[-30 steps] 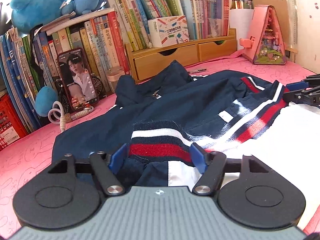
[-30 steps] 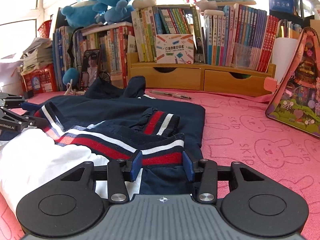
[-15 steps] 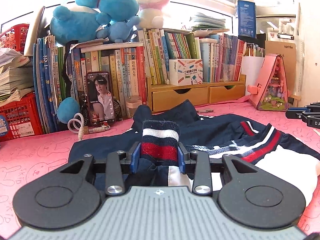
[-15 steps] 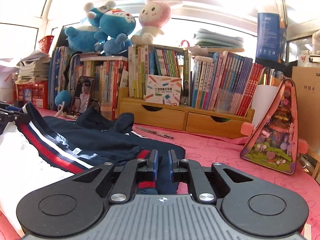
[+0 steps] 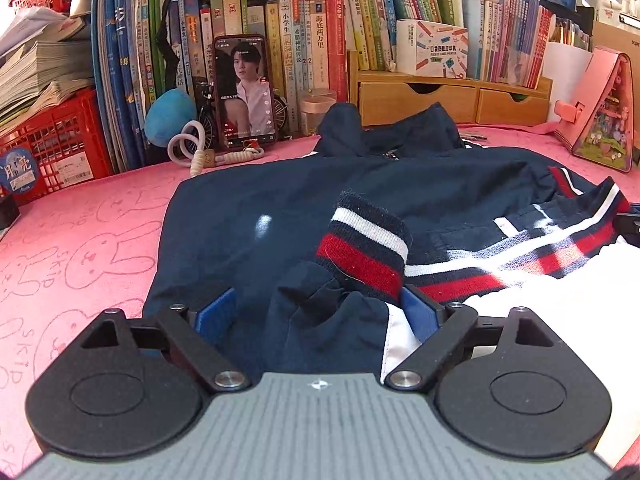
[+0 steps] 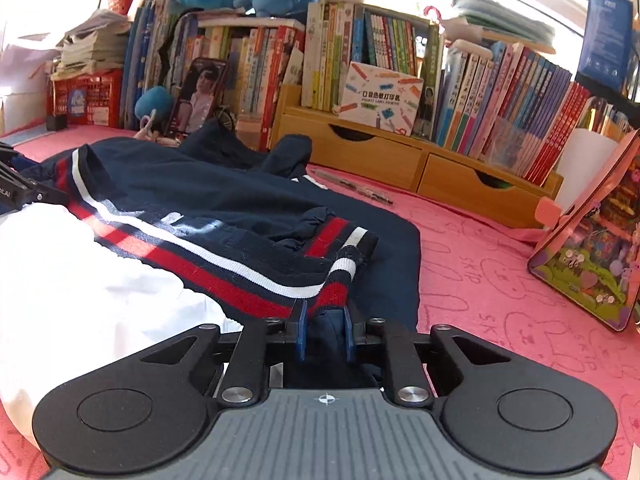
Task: Fold clothes
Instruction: 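Grasp the striped cuff with the left gripper while the right gripper grasps the waistband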
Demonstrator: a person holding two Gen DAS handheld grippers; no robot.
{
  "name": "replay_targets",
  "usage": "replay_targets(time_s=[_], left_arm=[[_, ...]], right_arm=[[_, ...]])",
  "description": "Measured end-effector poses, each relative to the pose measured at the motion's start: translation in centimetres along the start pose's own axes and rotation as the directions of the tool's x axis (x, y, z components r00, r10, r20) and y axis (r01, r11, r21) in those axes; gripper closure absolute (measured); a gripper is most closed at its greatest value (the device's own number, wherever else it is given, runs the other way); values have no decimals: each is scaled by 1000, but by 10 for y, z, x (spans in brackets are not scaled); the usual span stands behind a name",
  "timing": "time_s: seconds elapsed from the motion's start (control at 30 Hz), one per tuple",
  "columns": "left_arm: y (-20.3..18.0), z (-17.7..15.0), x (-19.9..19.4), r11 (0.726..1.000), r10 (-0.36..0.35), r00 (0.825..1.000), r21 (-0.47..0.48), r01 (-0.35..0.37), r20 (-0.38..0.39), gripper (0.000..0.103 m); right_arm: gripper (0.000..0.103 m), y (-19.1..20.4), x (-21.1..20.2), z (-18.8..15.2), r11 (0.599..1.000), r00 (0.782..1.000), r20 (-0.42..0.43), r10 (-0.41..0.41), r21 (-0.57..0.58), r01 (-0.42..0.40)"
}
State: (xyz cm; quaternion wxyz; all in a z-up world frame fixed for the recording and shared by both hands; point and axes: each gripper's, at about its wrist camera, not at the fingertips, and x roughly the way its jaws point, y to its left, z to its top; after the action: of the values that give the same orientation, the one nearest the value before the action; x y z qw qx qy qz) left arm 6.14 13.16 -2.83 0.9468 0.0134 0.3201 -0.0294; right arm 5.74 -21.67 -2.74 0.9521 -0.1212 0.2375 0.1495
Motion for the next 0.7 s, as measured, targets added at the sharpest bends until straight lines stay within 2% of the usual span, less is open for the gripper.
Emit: replay_targets(time_s=[0.07,0.17,0.2,0.27,0.33,0.4,0.5,0.57,0.6,0.67,0.7], left_arm=[[3,-1,-1,1000,6,1000,-20,-6,5,14],[4,-1,-7,998,51,998,-28,-50,32,14],[5,-1,-9,997,71,997,-30,-70,39,14],[8,0,-12,993,113,993,-31,-111,40,14],[13,-1,-16,994,107,994,-26,-106,32,14],[15,-3,-23,997,83,996,-6,-83,36,15],[16,-1,-42,999,23,997,27,-26,77,13],[18,4,-50,999,-27,993,28,24,111,11],[20,7,-51,999,-49,991,21,47,123,8],[23,13,-48,995,-102,986,6,102,128,3],[25,16,-40,991,-134,985,2,134,106,2]], right_arm=[[85,-8,-3,5,999,999,33,-14,36,13],[85,-16,2,11,997,999,33,-32,66,30],[85,-16,7,11,997,999,20,-41,67,40],[92,-16,19,9,995,997,-14,-71,68,72],[93,-20,29,3,991,994,-50,-98,91,102],[92,-30,34,-2,985,996,-71,-49,160,60],[90,-44,23,-5,966,998,-4,56,254,-53],[85,-56,17,-7,938,991,29,130,320,-133],[80,-62,16,-9,922,986,42,163,348,-168],[68,-70,15,-9,900,977,51,207,381,-211],[54,-72,14,-10,889,973,58,224,397,-228]])
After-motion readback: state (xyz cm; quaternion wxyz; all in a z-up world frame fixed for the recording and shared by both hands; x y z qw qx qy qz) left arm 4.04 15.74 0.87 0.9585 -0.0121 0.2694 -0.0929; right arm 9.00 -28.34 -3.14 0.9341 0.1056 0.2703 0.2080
